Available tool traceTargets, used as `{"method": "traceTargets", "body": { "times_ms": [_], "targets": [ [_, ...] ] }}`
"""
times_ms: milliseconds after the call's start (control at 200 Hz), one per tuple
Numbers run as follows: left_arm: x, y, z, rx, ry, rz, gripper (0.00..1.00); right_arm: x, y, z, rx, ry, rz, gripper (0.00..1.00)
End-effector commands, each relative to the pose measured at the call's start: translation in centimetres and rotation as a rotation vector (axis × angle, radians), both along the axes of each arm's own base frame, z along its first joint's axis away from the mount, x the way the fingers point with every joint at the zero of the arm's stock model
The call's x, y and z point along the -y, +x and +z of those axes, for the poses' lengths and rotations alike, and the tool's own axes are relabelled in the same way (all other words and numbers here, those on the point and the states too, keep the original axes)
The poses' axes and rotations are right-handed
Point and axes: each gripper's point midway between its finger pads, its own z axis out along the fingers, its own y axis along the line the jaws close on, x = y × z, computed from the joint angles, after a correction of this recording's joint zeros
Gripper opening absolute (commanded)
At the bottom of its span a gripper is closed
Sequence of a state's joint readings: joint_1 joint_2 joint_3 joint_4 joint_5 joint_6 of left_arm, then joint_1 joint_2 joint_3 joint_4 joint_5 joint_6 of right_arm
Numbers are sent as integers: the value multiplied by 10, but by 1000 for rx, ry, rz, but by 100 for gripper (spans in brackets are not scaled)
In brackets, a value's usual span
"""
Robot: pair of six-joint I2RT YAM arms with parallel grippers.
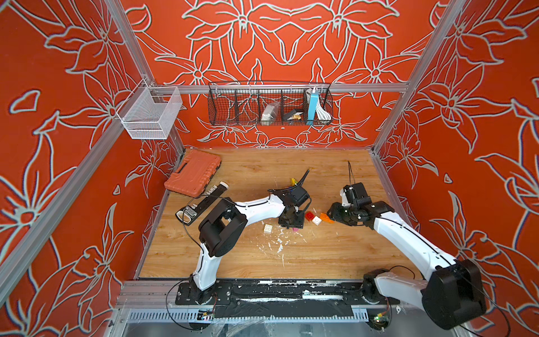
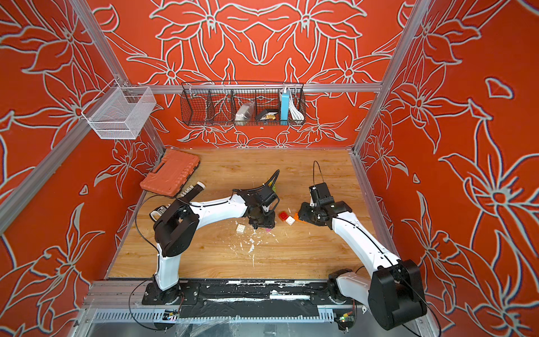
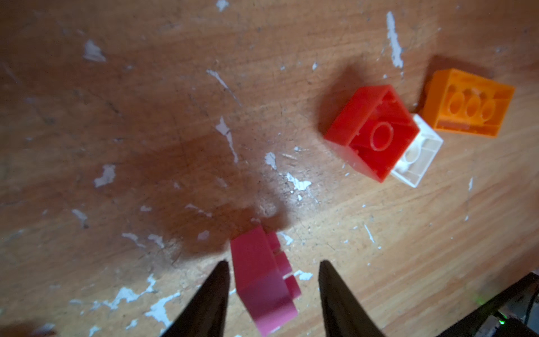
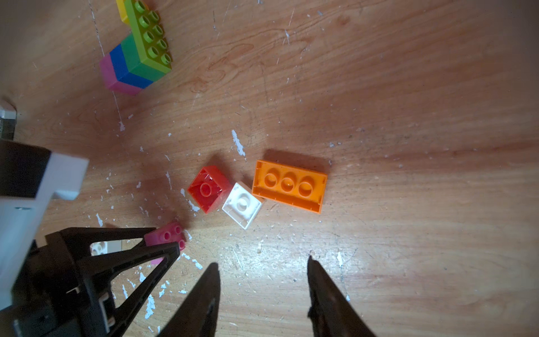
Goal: Assemble the letter r with lego
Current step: Pick up the lego brick from the center of the board.
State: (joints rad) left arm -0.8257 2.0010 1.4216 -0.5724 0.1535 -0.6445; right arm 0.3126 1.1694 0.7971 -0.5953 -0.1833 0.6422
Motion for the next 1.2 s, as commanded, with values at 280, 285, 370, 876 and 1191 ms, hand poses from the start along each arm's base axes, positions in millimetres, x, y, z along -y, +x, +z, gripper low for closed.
{"method": "traceTargets", "body": {
  "times_ms": [280, 285, 370, 876, 1191],
  "targets": [
    [-5, -3, -6, -24, 42, 1, 33, 4, 0, 11, 48, -10, 21, 48],
    [-5, -3, -6, -23, 41, 2, 33, 4, -1, 11, 49, -10, 24, 48],
    [-4, -2, 0, -15, 30, -14, 29, 2, 2, 19, 78, -10, 50, 48],
    [-15, -3, 141, 66, -543, -190, 14, -7, 32, 121, 616, -8, 183, 51],
    [-44, -17, 187, 62, -717, -234, 14, -92, 12, 166, 750, 58, 748, 35]
  ]
}}
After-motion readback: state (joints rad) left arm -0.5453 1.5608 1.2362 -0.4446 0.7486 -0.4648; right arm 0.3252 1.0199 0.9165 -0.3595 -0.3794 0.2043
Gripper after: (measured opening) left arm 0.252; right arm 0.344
